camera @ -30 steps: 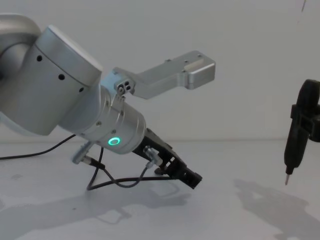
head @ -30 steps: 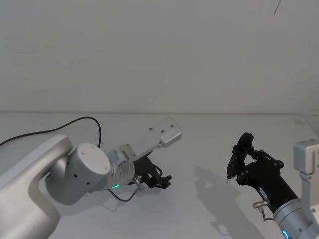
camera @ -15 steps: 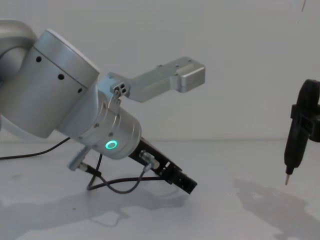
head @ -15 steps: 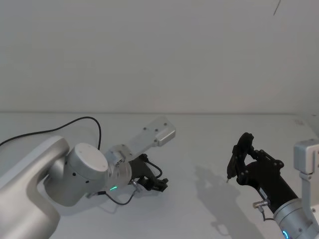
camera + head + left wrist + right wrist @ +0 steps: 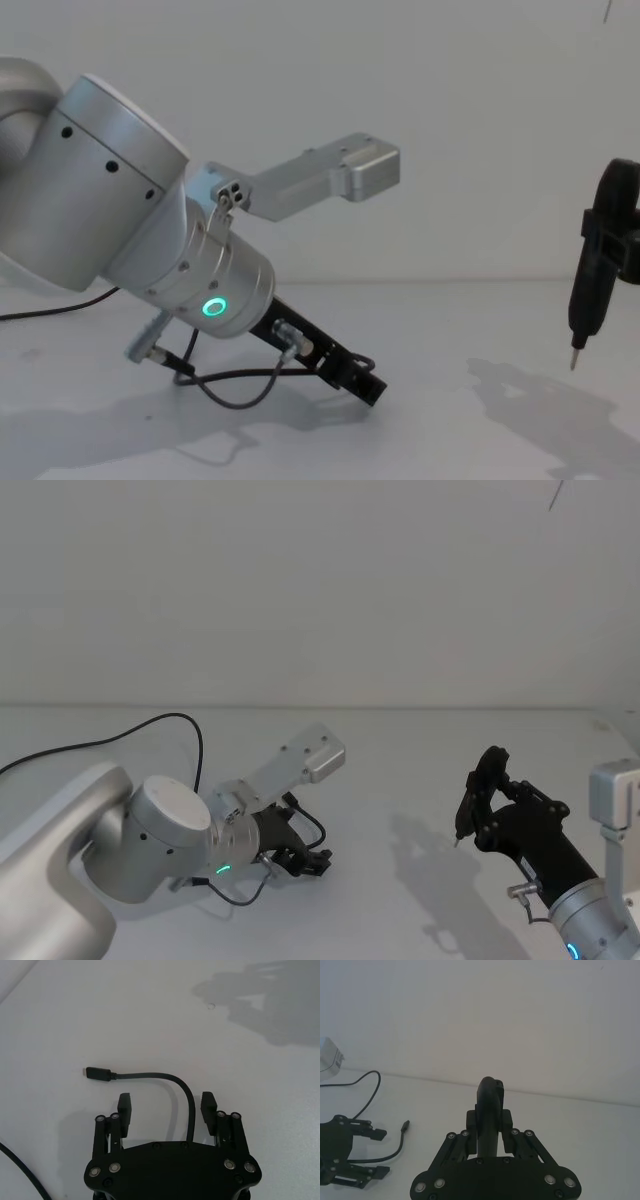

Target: Pick up the data cable with the one hand.

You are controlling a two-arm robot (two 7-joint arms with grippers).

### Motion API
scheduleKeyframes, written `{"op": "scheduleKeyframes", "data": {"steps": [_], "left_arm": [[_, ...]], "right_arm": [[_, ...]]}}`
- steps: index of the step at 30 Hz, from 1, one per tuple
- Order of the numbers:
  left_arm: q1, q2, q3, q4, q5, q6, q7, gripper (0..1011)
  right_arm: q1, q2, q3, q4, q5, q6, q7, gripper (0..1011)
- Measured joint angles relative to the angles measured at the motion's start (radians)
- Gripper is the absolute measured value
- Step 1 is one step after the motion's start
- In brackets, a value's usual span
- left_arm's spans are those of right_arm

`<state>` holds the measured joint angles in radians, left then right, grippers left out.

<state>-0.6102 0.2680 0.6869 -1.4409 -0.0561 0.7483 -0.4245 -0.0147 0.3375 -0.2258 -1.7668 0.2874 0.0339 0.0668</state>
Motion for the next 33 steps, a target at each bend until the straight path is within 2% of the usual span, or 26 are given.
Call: {"op": "scheduleKeyframes", "data": {"steps": [3,4,5,8,11,12,18,24,26,33], "left_arm": [[0.003,0.0,-0.002,-0.001,-0.002,0.003,-0.002,805],[0.004,0.0,-0.003,-0.001,-0.003,0.004,-0.003,750],[0.004,0.0,-0.004,-0.001,-0.003,0.004,-0.003,750],[0.006,0.0,-0.005,-0.001,-0.004,0.006,-0.004,634],[0.008,0.0,-0.006,-0.002,-0.005,0.008,-0.005,574],[0.008,0.0,-0.007,-0.002,-0.005,0.008,-0.005,512],[0.01,0.0,-0.008,-0.002,-0.006,0.01,-0.007,310],[0.01,0.0,-0.009,-0.002,-0.006,0.011,-0.007,157],[0.011,0.0,-0.009,-0.002,-0.007,0.012,-0.008,72],[0.011,0.0,-0.009,-0.002,-0.007,0.012,-0.009,54]], "right_arm": [[0.0,0.0,0.0,0.0,0.0,0.0,0.0,279],[0.0,0.0,0.0,0.0,0.0,0.0,0.0,279],[0.0,0.0,0.0,0.0,0.0,0.0,0.0,279],[0.0,0.0,0.0,0.0,0.0,0.0,0.0,279],[0.0,0.0,0.0,0.0,0.0,0.0,0.0,279],[0.0,0.0,0.0,0.0,0.0,0.0,0.0,279],[0.0,0.0,0.0,0.0,0.0,0.0,0.0,279],[0.0,0.0,0.0,0.0,0.0,0.0,0.0,279],[0.0,0.0,0.0,0.0,0.0,0.0,0.0,279],[0.0,0.0,0.0,0.0,0.0,0.0,0.0,279]]}}
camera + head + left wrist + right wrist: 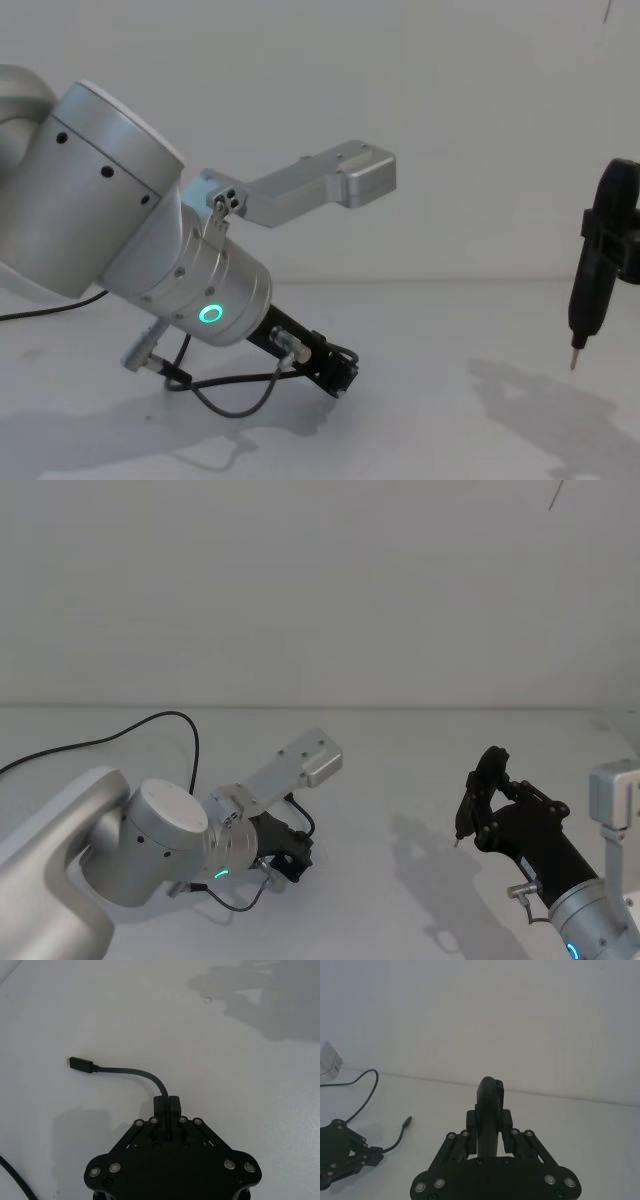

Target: Pick up the data cable with the one hand.

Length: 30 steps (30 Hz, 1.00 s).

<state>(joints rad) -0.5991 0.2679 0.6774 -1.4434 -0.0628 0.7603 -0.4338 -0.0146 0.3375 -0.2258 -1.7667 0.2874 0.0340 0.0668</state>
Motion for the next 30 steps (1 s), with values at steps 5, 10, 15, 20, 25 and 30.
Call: {"op": "scheduleKeyframes", "data": {"steps": [5,10,15,20,25,30], "left_arm": [[-0.007,0.002,0.009,0.0,0.005,-0.003,-0.01,54],[-0.021,0.009,0.026,0.001,0.018,-0.033,-0.028,54],[-0.034,0.021,0.044,-0.002,0.033,-0.09,-0.049,54],[-0.045,0.034,0.056,-0.008,0.044,-0.154,-0.071,54],[-0.054,0.05,0.067,-0.014,0.054,-0.227,-0.094,54],[-0.063,0.066,0.076,-0.019,0.064,-0.312,-0.12,54]], "right_arm": [[0.0,0.0,0.0,0.0,0.0,0.0,0.0,279],[0.0,0.0,0.0,0.0,0.0,0.0,0.0,279],[0.0,0.0,0.0,0.0,0.0,0.0,0.0,279],[0.0,0.0,0.0,0.0,0.0,0.0,0.0,279],[0.0,0.0,0.0,0.0,0.0,0.0,0.0,279],[0.0,0.0,0.0,0.0,0.0,0.0,0.0,279]]}}
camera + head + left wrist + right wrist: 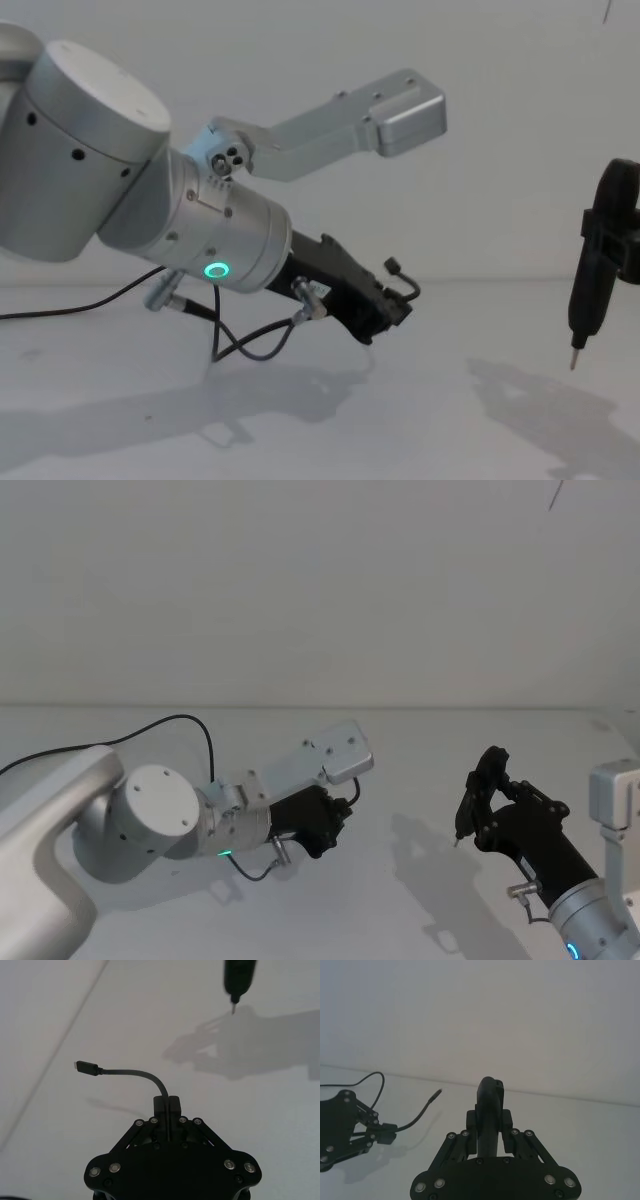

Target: Pick up the data cable with the one hand.

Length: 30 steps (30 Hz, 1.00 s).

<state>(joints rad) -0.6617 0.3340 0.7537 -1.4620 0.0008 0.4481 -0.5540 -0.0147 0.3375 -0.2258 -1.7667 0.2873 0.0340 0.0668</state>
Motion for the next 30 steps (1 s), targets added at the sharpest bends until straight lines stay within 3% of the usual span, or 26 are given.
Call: {"op": "scheduleKeyframes", "data": {"steps": [2,6,12,24,30], "left_arm": [[-0.006,0.012,0.006,-0.002,0.007,-0.057,-0.017,54],[-0.013,0.025,0.012,-0.004,0.012,-0.109,-0.039,54],[-0.03,0.058,0.028,-0.003,0.023,-0.228,-0.101,54],[-0.076,0.121,0.081,0.016,0.055,-0.385,-0.229,54],[-0.091,0.143,0.102,0.023,0.068,-0.428,-0.266,54]], "right_arm": [[0.0,0.0,0.001,0.0,0.0,0.0,0.0,279],[-0.001,0.004,0.005,-0.005,0.0,-0.001,0.005,279],[-0.005,0.025,0.02,-0.024,-0.001,-0.008,0.025,279],[-0.022,0.084,0.072,-0.09,0.015,-0.012,0.085,279],[-0.027,0.097,0.1,-0.12,0.036,-0.029,0.114,279]]}}
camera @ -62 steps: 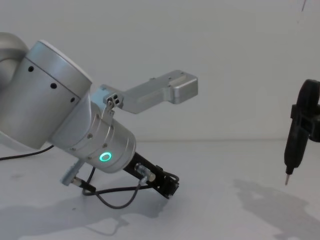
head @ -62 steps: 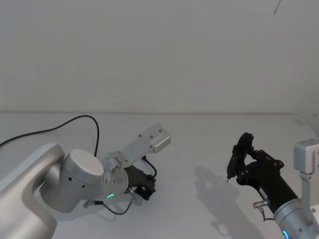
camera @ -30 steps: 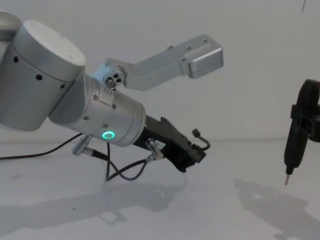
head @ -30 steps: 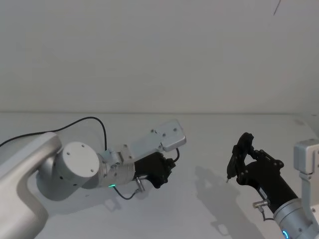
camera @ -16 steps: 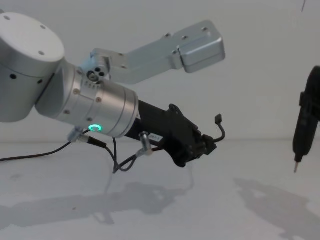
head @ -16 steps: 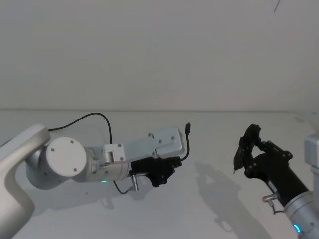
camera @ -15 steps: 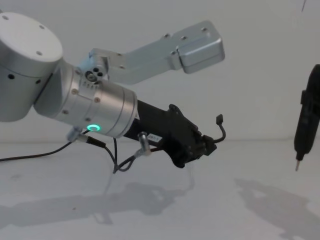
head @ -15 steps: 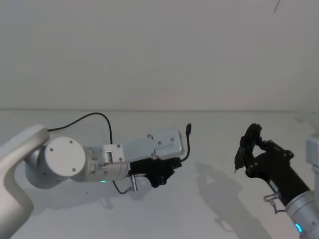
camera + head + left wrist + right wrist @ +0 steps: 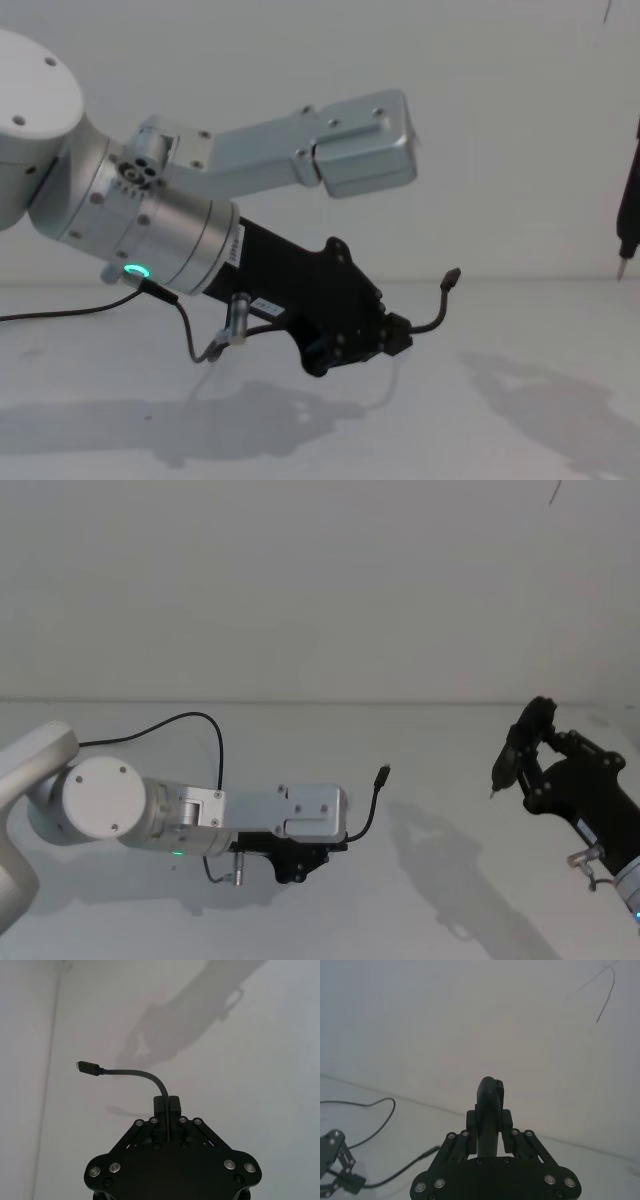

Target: Pick up the data cable with the one hand.

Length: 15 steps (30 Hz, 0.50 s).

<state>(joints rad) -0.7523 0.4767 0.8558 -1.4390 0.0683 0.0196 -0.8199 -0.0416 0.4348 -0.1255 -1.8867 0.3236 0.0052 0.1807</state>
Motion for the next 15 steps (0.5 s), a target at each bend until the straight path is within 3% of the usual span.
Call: {"op": "scheduleKeyframes", "data": {"steps": [6,15], "left_arm": [[-0.01,0.016,0.015,0.005,0.009,-0.032,-0.026,54],[-0.018,0.027,0.026,0.009,0.016,-0.055,-0.046,54]], "right_arm": [[0.015,-0.009,0.012,0.001,0.023,-0.014,0.016,279],[0.075,-0.055,0.009,0.067,0.069,-0.033,0.044,279]]}}
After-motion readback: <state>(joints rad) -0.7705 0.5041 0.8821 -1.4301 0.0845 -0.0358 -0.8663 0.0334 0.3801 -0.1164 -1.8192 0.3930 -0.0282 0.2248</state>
